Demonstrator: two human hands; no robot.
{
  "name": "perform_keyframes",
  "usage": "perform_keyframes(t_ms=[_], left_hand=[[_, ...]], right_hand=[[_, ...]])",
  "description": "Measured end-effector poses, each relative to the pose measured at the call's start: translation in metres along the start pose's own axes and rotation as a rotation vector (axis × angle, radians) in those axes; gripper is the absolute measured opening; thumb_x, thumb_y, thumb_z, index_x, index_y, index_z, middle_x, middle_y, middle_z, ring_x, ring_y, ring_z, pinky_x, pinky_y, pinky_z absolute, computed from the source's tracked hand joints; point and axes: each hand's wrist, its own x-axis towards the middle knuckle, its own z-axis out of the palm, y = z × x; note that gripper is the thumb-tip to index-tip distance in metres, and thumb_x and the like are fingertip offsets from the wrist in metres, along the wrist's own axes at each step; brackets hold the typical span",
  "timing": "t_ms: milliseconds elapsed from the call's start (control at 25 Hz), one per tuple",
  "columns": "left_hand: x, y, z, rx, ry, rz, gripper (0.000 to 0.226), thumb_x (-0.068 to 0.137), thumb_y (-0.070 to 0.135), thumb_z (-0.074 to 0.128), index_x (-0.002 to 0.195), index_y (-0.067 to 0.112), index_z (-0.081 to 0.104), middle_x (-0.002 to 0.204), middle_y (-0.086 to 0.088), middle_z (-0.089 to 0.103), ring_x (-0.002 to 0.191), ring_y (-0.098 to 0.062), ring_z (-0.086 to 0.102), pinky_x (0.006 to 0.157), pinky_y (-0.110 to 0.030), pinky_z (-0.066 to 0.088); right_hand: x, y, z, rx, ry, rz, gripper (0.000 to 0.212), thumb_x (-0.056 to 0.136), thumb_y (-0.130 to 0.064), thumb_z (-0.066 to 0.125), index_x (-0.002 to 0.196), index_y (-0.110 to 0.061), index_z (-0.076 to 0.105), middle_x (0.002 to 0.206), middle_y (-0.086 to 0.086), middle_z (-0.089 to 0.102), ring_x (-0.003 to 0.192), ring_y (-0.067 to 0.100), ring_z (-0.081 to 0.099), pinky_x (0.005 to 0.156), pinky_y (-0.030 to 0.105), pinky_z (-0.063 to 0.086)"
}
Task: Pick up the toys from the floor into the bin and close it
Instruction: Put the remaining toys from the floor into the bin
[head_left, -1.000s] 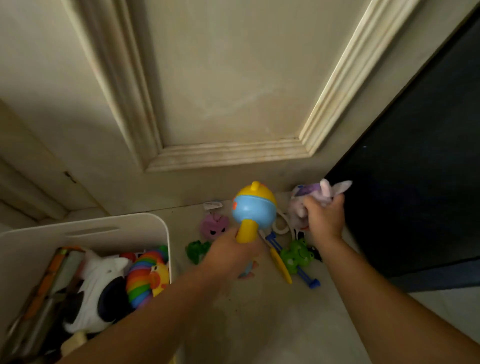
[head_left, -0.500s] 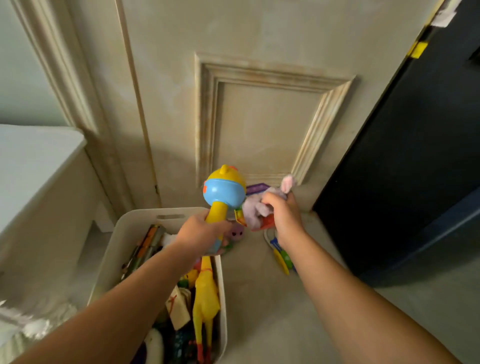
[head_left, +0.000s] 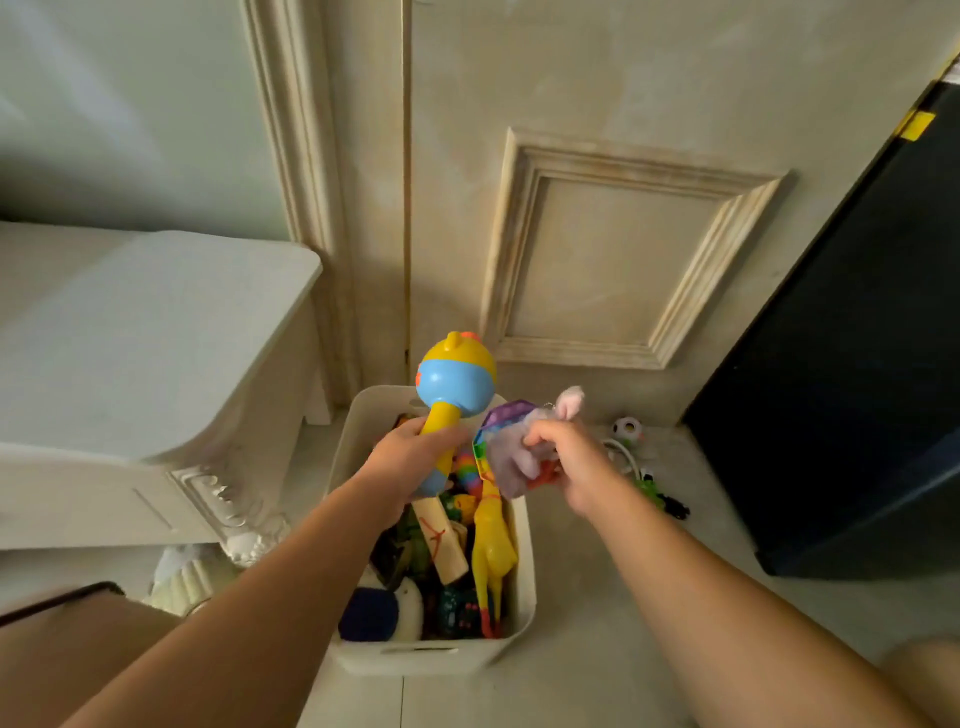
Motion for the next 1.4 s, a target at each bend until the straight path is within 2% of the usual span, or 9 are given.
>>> perform_keyframes(t_ms=[160,400,520,640,880,1000,1200,1280,1400], left_hand=[[-0.005,-0.036,-0.047,0.101,0.047,-0.099,0.041,0.063,0.046,0.069,0.096,0.022,0.067,0.095,-0.011,0.065,0.083,-0.025,0.061,0.073,-0.037,0.050],[-0.004,-0.081,-0.082,0.183,0.163,-0.176,0.024,0.083,0.041,0.067,0.086,0.017,0.067,0.086,-0.011,0.065,0.077,-0.025,0.061,0.070,-0.034,0.051],[0.002,-0.089,-0.090,0.196,0.171,-0.160,0.032,0.081,0.045,0.066,0.092,0.015,0.068,0.090,-0.014,0.068,0.077,-0.025,0.063,0.067,-0.031,0.048],[0.005,-0.087,-0.090,0.305,0.153,-0.147,0.032,0.085,0.043,0.065,0.098,0.014,0.067,0.087,-0.007,0.065,0.075,-0.020,0.061,0.063,-0.028,0.046],[0.006,-0.103,-0.080,0.379,-0.071,-0.189,0.028,0.093,0.037,0.057,0.096,0.009,0.058,0.096,-0.011,0.066,0.085,-0.023,0.063,0.082,-0.034,0.053],[0.007,-0.109,-0.071,0.412,-0.067,-0.207,0.030,0.092,0.038,0.056,0.100,0.010,0.056,0.094,-0.009,0.059,0.084,-0.022,0.058,0.078,-0.033,0.050],[0.011,-0.110,-0.056,0.428,-0.047,-0.233,0.025,0.092,0.035,0.056,0.098,0.011,0.054,0.083,-0.005,0.051,0.075,-0.019,0.049,0.063,-0.028,0.039],[0.014,-0.112,-0.053,0.437,-0.036,-0.239,0.026,0.090,0.035,0.057,0.099,0.010,0.055,0.082,-0.005,0.052,0.075,-0.019,0.050,0.065,-0.029,0.039],[0.019,-0.115,-0.052,0.326,0.064,-0.244,0.030,0.088,0.035,0.060,0.105,0.010,0.057,0.090,-0.007,0.058,0.083,-0.023,0.056,0.072,-0.032,0.043]], right_hand=[[-0.006,0.032,0.020,-0.236,-0.094,0.110,0.029,0.061,-0.007,0.061,0.081,-0.024,0.049,0.066,0.002,0.052,0.064,0.018,0.053,0.054,0.028,0.040],[-0.011,0.058,0.053,-0.468,-0.292,0.311,0.037,0.055,-0.007,0.053,0.081,-0.033,0.051,0.062,0.004,0.047,0.057,0.016,0.048,0.049,0.022,0.038],[-0.008,0.060,0.059,-0.665,-0.351,0.364,0.043,0.053,-0.004,0.054,0.094,-0.010,0.064,0.072,0.014,0.059,0.061,0.021,0.051,0.049,0.024,0.038],[-0.009,0.058,0.066,-0.817,-0.363,0.343,0.023,0.068,0.003,0.052,0.078,-0.017,0.057,0.066,0.008,0.052,0.055,0.018,0.048,0.040,0.016,0.035],[-0.007,0.078,0.080,-0.795,-0.470,0.281,0.026,0.077,-0.004,0.057,0.086,-0.028,0.057,0.079,0.003,0.057,0.067,0.015,0.057,0.055,0.025,0.046],[0.008,0.065,0.085,-0.771,-0.311,0.113,0.035,0.065,-0.017,0.058,0.099,-0.018,0.062,0.090,0.013,0.063,0.073,0.023,0.060,0.058,0.031,0.049],[0.028,0.045,0.071,-0.428,-0.057,0.177,0.038,0.073,-0.013,0.055,0.110,-0.014,0.058,0.089,0.009,0.062,0.081,0.023,0.060,0.072,0.035,0.050],[0.031,0.049,0.066,-0.376,-0.108,0.170,0.041,0.078,-0.015,0.056,0.119,-0.016,0.056,0.113,0.001,0.059,0.103,0.020,0.059,0.081,0.035,0.050],[0.025,0.063,0.068,-0.345,-0.340,0.285,0.021,0.076,-0.022,0.065,0.095,-0.026,0.058,0.093,-0.002,0.058,0.081,0.015,0.059,0.063,0.031,0.050]])
